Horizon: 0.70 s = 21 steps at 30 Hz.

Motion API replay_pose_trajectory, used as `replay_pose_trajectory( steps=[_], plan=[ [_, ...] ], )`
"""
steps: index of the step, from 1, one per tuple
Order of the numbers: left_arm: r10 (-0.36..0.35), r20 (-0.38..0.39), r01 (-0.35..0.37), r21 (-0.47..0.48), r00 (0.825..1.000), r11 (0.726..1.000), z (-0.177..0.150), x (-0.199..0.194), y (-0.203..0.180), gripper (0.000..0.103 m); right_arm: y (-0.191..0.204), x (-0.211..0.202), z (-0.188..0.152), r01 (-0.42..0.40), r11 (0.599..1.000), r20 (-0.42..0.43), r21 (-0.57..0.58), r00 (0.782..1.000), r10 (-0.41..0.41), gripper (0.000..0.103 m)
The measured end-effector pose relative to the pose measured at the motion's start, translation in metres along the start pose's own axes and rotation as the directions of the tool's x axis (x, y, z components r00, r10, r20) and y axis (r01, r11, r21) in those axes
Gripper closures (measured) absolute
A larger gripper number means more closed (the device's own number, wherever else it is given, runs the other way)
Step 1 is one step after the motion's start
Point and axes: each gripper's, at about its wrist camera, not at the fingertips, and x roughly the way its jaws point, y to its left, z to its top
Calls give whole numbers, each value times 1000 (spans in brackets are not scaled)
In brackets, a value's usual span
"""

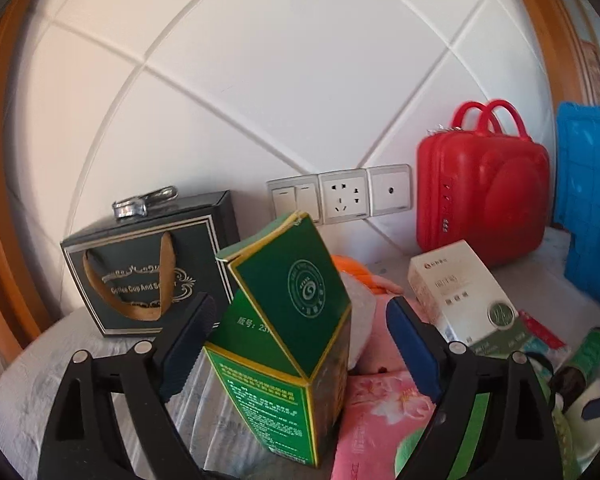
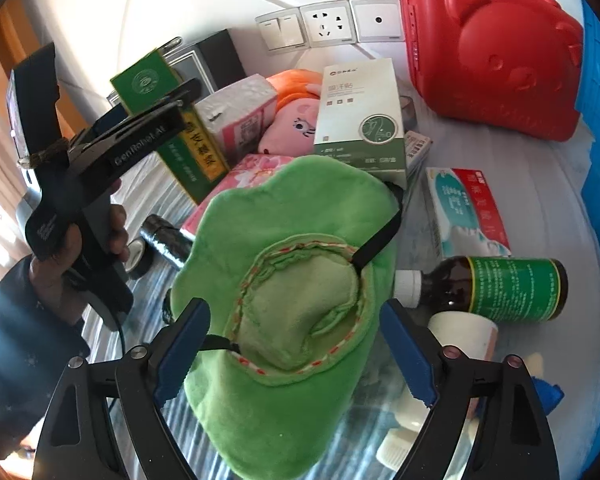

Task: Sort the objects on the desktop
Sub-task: 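Lift the green hat with the right tool while the left tool lifts the green box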

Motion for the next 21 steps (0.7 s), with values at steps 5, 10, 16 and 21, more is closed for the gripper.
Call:
replay_pose_trajectory(
  steps=[5, 10, 16, 21],
  plan=[
    [24, -14, -23, 51, 1000, 998, -12, -10, 13, 14, -2, -8, -3, -8, 1000, 5, 4, 1000, 8, 15],
    [16, -31, -15, 32, 999, 999, -14, -12, 32, 11, -7, -8, -3, -13, 1000, -2, 26, 1000, 13, 15],
    [18, 5, -18, -21, 1000, 1000, -15, -23, 47, 11, 1, -11, -2, -25, 1000, 5, 1, 1000, 25, 13],
    [-19, -44, 19, 8, 999, 1000, -24, -10, 40, 11, 3, -8, -2, -32, 999, -5, -1, 999, 32, 13]
  ],
)
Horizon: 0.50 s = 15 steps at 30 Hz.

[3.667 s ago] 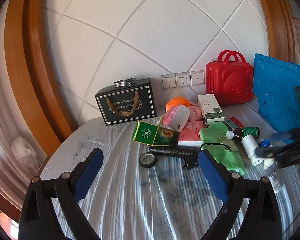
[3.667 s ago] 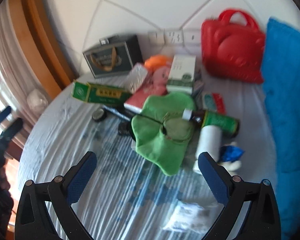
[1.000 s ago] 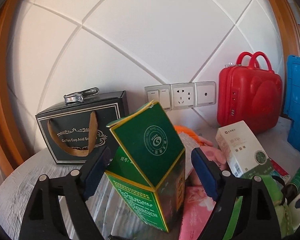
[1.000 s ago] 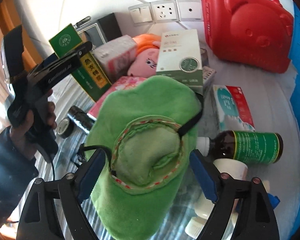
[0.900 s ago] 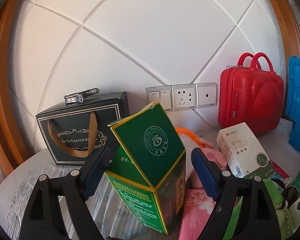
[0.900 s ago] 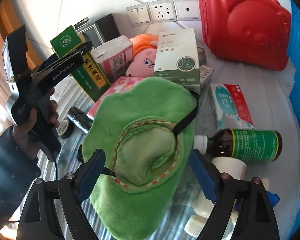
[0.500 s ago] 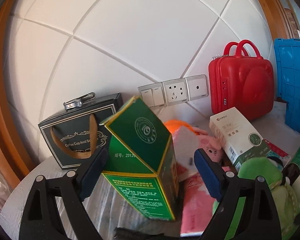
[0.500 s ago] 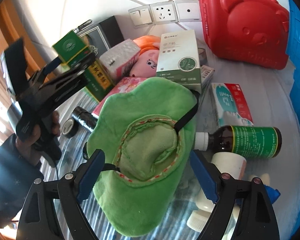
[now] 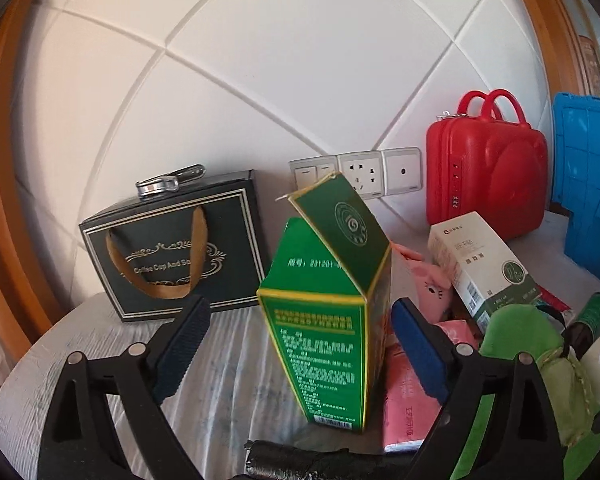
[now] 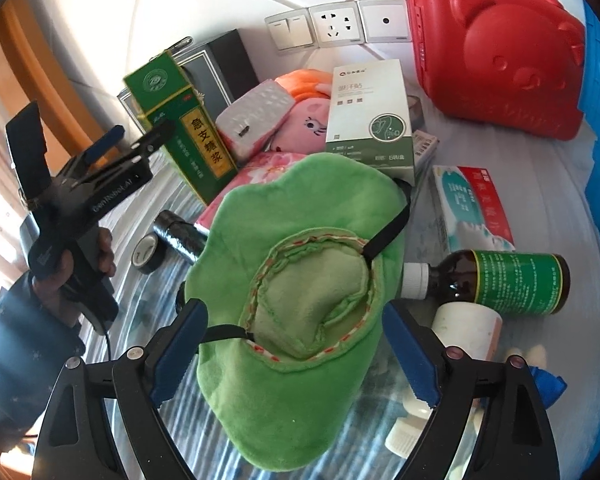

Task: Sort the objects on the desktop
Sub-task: 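Lift the green hat with the right tool while the left tool lifts the green box, then carry the green hat and green box over the blue bin and open both tools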

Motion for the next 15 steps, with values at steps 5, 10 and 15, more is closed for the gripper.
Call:
replay_pose_trajectory(
  steps=[5, 10, 15],
  plan=[
    [-47, -97, 46, -10, 994, 999, -5, 30, -4, 11, 1, -1, 0, 12, 1000, 7, -11, 1000, -12, 13],
    [-76, -123, 74, -21, 989, 997, -4, 47, -9, 18, -7, 0, -1, 23, 1000, 10, 17, 1000, -23, 13],
    [-113, -120, 115, 6, 986, 993, -5, 47, -19, 46, -1, 9, -7, 21, 999, -26, -33, 999, -22, 13]
  ],
)
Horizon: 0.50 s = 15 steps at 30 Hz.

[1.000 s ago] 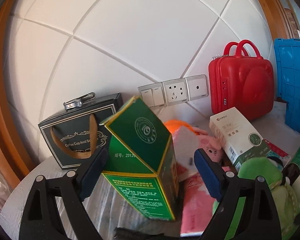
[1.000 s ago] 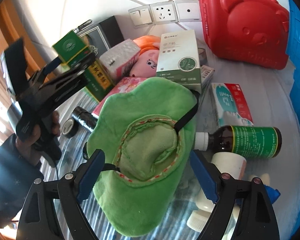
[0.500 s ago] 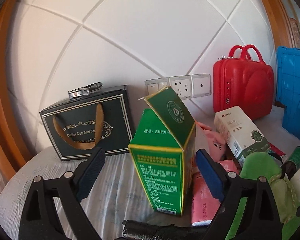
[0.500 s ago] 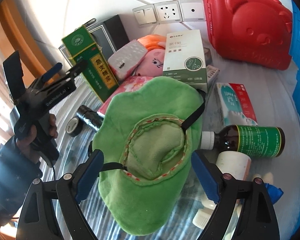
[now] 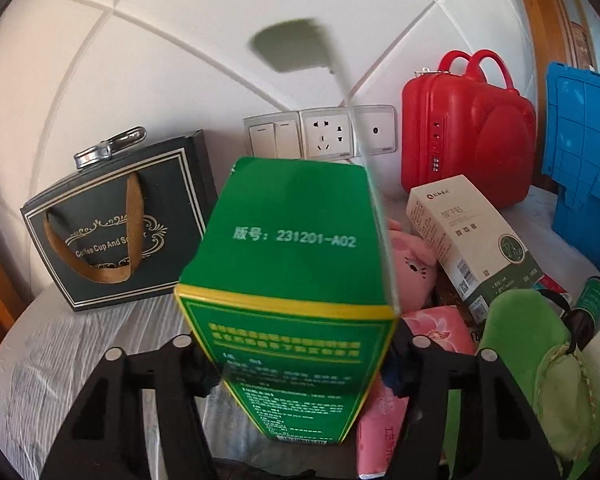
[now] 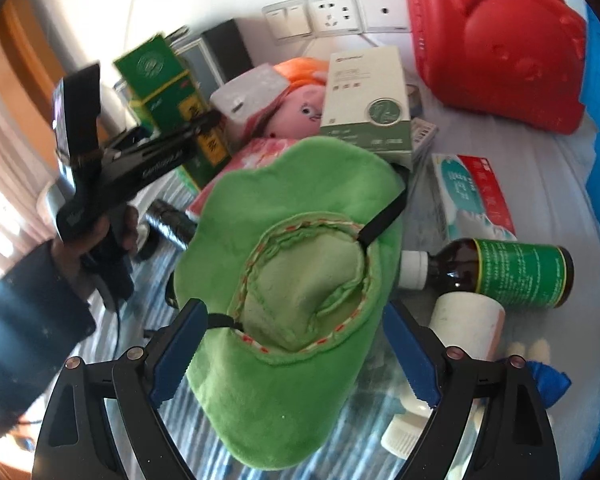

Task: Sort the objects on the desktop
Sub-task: 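Carry the green hat and green box over the blue bin and open both tools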

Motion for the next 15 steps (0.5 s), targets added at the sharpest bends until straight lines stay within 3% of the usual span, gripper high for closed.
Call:
replay_pose_trajectory(
  steps=[6, 8, 9, 11, 15],
  plan=[
    [-5, -2, 5, -12, 1000, 1000, -2, -2, -1, 50, 14, 36, 0, 88, 991, -101, -97, 990, -98, 11],
    [-10, -3, 10, -17, 1000, 1000, -3, -5, 2, 50, 28, 46, -8, 131, 966, -127, -222, 979, -161, 37],
    [-10, -3, 10, -16, 1000, 1000, -4, -8, 3, 50, 31, 47, -11, 128, 960, -139, -248, 976, -166, 54],
    [-8, 1, 8, -12, 1000, 1000, -6, -15, 3, 50, 34, 37, -12, 112, 961, -143, -254, 978, -152, 75],
    [-19, 49, 20, -25, 999, 999, -6, -39, 4, 51, 30, -11, -8, 6, 982, -88, -188, 996, -23, 81]
  ],
)
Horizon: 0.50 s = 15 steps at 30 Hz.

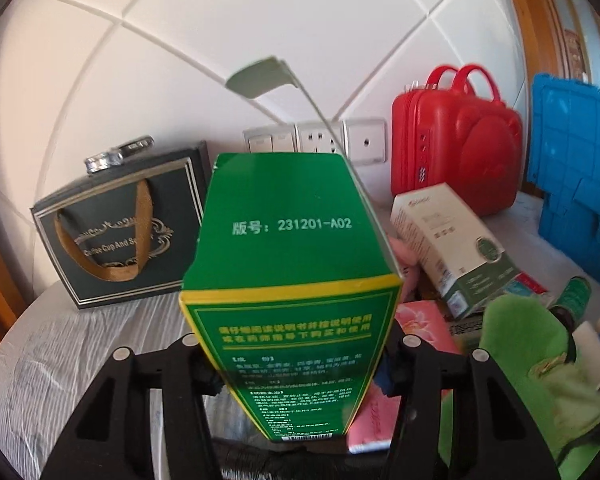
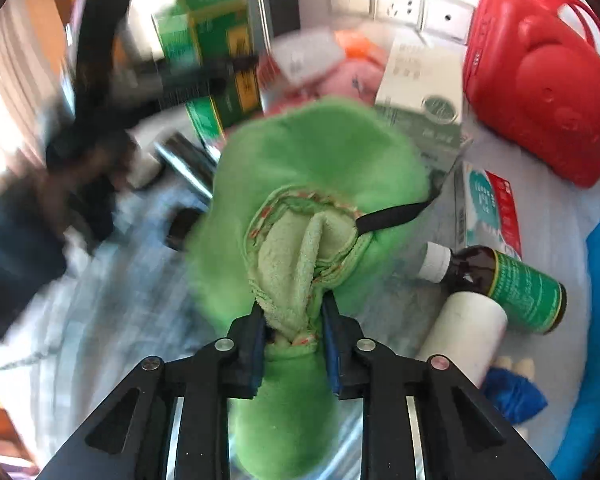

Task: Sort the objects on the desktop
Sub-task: 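Carry the green hat and green box over the blue bin and open both tools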

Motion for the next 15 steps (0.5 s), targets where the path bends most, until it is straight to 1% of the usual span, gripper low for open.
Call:
replay_pose_trajectory(
  steps=[2, 4, 7, 10, 15],
  plan=[
    [-9, 27, 10, -4, 1000, 1000, 1, -14, 1, 51, -4, -22, 2, -86, 995, 31, 46, 996, 84, 81],
    [-17, 39, 17, -9, 999, 1000, 2, -29, 4, 51, -5, -40, 5, -129, 989, 67, 72, 990, 124, 81],
    [-21, 49, 22, -7, 999, 1000, 3, -52, 7, 51, 2, -68, 12, -110, 992, 135, 55, 986, 101, 81],
    [-24, 87, 23, 13, 996, 1000, 9, -82, 5, 51, 4, -95, 17, -96, 993, 193, 66, 978, 82, 81],
    [-36, 156, 30, 42, 987, 999, 23, -145, -1, 51, 11, -145, 24, -101, 991, 296, 84, 952, 72, 81]
  ],
)
